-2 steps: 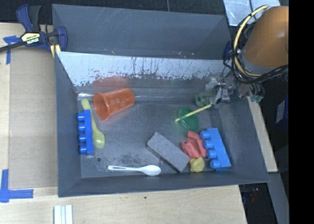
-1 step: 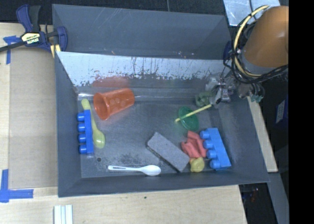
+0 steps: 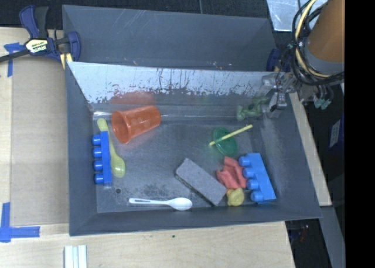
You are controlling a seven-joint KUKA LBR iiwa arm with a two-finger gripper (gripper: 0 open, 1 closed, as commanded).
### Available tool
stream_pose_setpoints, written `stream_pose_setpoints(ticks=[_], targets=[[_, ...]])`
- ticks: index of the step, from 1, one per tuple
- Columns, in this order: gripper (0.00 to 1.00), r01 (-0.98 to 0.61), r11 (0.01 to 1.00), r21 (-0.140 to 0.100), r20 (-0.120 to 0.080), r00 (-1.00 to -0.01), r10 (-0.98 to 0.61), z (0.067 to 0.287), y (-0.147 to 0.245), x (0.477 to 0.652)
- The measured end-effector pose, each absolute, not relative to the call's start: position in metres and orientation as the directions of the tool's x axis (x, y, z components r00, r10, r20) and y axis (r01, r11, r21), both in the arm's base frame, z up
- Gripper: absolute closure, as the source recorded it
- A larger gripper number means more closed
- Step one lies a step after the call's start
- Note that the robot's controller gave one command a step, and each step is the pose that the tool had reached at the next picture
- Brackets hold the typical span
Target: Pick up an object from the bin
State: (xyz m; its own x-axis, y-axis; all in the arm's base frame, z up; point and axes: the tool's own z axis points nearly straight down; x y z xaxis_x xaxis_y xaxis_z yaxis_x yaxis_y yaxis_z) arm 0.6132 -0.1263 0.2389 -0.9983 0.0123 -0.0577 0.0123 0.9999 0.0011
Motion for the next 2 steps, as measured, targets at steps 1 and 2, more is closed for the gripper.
stream_pose_setpoints(ticks=[1,2], targets=[[1.00,0.008,1.000,0.001,-0.059,-0.998,0.008,0.319,-0.130,0.609],[1.00,-0.256,0.967,-0.016,-0.059,-0.965,-0.257,0.245,-0.118,0.607]])
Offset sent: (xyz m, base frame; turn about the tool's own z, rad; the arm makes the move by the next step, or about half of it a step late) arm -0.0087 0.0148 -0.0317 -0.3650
